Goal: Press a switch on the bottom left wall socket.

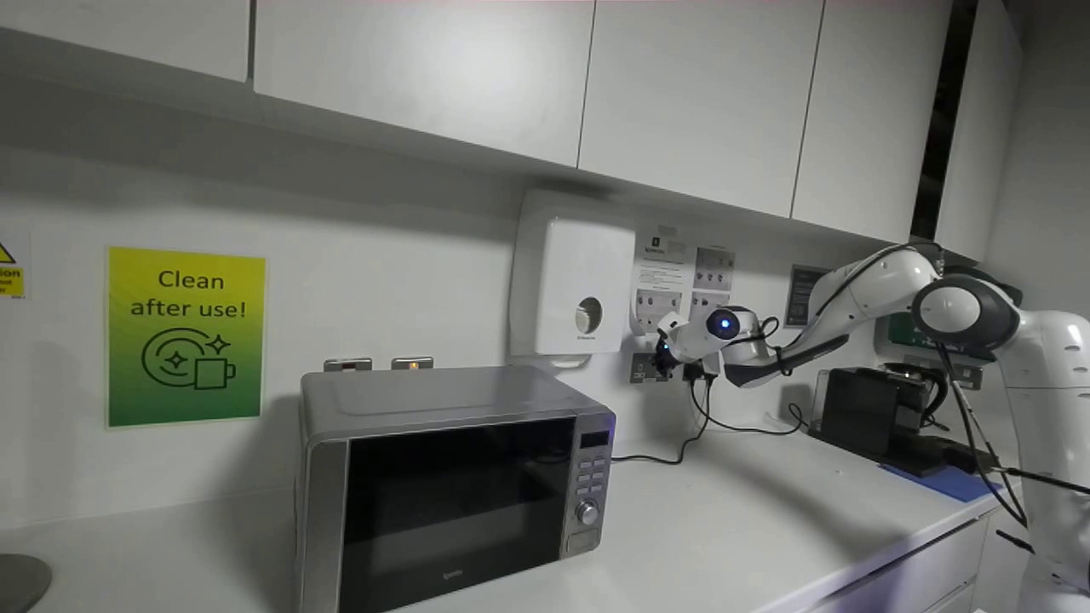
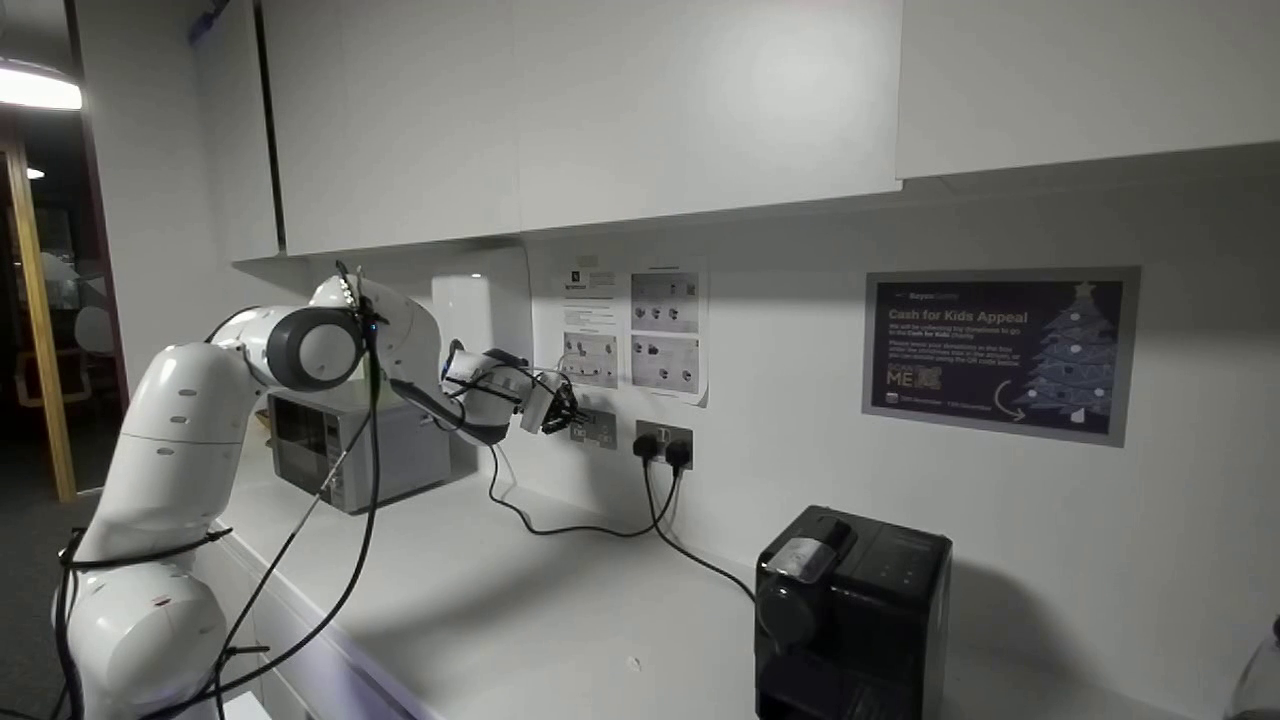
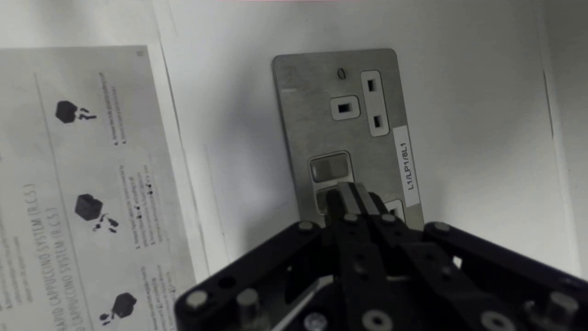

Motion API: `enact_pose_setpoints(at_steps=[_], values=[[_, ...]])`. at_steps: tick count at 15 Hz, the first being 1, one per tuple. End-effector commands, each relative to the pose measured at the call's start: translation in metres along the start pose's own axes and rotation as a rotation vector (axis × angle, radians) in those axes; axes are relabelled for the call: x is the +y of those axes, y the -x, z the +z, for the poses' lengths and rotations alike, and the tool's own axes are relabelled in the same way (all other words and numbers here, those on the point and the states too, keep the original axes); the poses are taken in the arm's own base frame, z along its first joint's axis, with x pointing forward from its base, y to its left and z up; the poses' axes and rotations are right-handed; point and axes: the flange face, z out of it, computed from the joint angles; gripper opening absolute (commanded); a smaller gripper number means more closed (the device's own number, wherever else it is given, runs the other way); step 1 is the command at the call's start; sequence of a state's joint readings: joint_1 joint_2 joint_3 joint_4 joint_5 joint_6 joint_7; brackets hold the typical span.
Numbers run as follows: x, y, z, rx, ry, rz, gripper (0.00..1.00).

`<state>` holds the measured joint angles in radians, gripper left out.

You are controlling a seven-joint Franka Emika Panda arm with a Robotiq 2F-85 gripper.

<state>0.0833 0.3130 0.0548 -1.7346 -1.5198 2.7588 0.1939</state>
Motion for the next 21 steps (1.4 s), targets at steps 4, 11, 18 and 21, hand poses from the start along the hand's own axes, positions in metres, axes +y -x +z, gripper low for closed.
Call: enact_pose_setpoints(at_steps=[4, 11, 18, 21], values=[[0.005, -0.009, 0.011, 0.03, 0.028, 0.0, 0.0], [0.007, -0.009, 0.013, 0.026, 0.032, 0.002, 0.0], [0.011, -0.009, 0.018, 0.02, 0.039, 0.012, 0.0], [0.012, -0.01, 0.021, 0.018, 0.044, 0.015, 0.0]])
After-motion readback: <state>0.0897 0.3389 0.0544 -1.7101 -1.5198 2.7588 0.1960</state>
